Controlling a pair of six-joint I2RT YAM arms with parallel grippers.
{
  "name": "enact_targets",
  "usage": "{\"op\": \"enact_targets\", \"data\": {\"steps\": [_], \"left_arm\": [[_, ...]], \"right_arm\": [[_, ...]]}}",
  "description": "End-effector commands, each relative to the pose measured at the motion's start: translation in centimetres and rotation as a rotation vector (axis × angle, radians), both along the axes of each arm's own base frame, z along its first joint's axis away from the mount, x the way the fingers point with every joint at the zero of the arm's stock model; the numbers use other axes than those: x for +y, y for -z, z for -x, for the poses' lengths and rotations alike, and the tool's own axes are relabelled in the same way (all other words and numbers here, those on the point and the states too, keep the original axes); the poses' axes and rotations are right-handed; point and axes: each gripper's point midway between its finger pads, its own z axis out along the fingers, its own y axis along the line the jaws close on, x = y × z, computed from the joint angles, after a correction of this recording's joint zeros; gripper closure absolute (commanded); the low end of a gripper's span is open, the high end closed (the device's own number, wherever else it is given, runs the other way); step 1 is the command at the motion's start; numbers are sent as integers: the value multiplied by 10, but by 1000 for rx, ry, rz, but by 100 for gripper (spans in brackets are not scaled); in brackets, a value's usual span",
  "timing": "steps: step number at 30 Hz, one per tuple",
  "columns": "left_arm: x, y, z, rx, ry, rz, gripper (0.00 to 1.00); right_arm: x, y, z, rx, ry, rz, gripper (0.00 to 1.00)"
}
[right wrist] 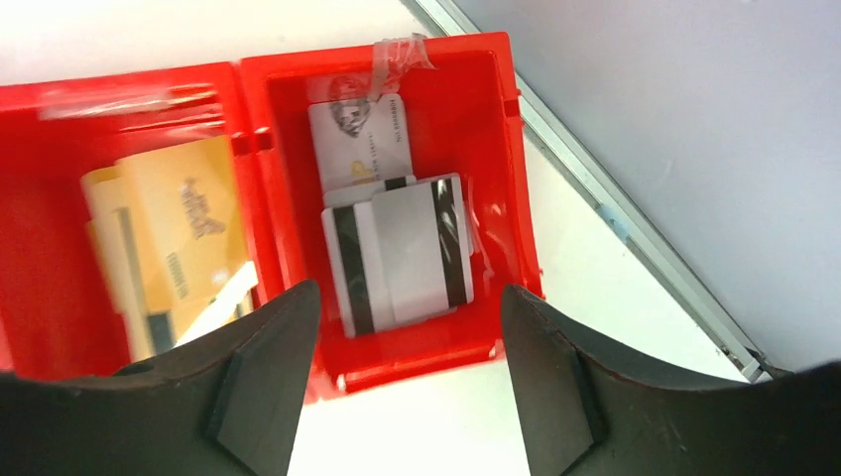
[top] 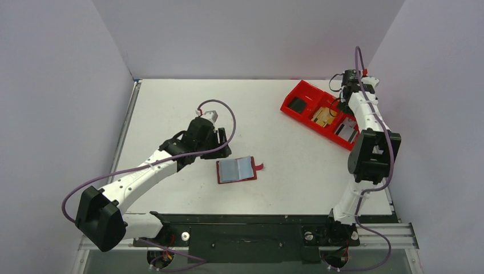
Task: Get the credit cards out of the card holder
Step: Place the credit card in the storage box.
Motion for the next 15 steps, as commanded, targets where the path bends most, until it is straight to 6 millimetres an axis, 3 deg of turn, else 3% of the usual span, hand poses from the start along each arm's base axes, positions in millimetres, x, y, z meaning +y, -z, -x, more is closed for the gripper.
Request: {"op": "enact_targets", "data": {"steps": [1, 2, 5, 6, 7, 15], "left_arm": [[8, -10, -3, -33, -25, -7, 43], [9, -9, -3, -29, -27, -13, 43], [12, -4, -2, -14, -40, -27, 43], [13, -2, -3, -7, -44, -29, 43], [15, 1, -2, 1, -48, -33, 43], [45, 21, -6, 51, -142, -69, 43]], "right_arm": [[34, -60, 8, -167, -46, -12, 37], [41, -69, 12, -192, -60, -16, 36], [71, -64, 22, -207, -128, -53, 36], [82, -73, 23, -247, -157, -81, 36], [93, -61, 29, -231, -183, -105, 36], [206, -46, 70, -300, -457, -323, 37]]}}
